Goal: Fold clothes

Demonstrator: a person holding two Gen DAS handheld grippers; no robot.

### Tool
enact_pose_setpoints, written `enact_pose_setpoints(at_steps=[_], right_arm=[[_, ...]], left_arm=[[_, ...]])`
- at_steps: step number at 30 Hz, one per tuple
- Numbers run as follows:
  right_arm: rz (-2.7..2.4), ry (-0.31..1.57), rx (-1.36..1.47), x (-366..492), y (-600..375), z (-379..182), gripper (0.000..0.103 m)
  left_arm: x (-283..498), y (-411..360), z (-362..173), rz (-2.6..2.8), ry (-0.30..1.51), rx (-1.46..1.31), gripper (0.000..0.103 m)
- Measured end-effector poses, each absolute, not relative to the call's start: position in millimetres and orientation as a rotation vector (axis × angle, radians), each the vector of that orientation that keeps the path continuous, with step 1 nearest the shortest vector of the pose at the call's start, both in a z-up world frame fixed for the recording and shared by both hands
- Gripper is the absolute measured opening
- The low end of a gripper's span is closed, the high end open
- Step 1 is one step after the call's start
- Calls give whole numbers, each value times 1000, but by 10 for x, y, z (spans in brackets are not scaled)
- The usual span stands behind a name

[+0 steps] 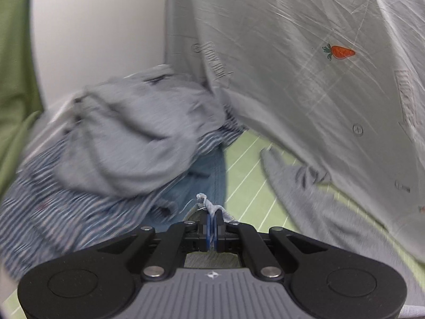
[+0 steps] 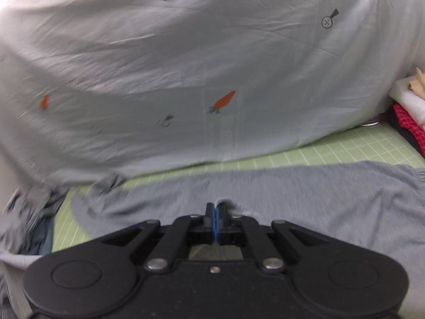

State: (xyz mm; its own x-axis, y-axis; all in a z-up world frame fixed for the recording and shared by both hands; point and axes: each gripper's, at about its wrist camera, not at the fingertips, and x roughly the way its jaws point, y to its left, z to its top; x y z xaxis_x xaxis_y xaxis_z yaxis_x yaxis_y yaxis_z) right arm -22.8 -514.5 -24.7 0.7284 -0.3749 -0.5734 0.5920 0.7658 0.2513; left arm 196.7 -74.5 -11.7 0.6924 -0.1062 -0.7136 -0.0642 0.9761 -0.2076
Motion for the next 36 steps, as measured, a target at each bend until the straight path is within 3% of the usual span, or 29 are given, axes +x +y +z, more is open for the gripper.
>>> enact_pose_setpoints(at_steps=[1,2,3,4,5,6,7,14,20,24,25,27,36], right_arm=[[-575,511,480,-65,-5273,-295,3],[-607,513,515,59,-5368,-348,16],[-640,516,550,180,-5460,-402,44],[-694,517,574,241,-5482,-455,55],[-723,511,581,243,-5457,-507,65],[-717,540,576,225,-5398,-583,67],[-709,572,569,205,-5336,-661,71],[-685,790,525,-188,-4857,-1059,74],[-667,838,528,-319,-4740,-1084,76],[-673,830,522,-309,-4735,-1050,76],[-675,828,515,-312,-4722,-1038,76],[-680,829,507,-336,-4702,-1025,76],[-670,794,524,-564,-4474,-876,76]], left_arm=[[2161,-860,-145,-36,807,-220,10],[2355,-976,-173,-48,807,-217,13],[2481,-1062,-192,-53,809,-202,25],[2578,-1134,-208,-54,812,-183,41],[2604,-1158,-244,-56,810,-169,51],[2599,-1161,-289,-57,805,-157,70],[2554,-1127,-361,-46,811,-150,78],[2087,-640,-1054,104,1058,-199,78],[2031,-595,-1250,69,1103,-264,72],[2106,-641,-1305,58,1111,-272,37],[2121,-648,-1318,48,1118,-273,20],[2137,-648,-1342,24,1132,-285,1],[1749,-308,-1030,20,1037,-326,1]])
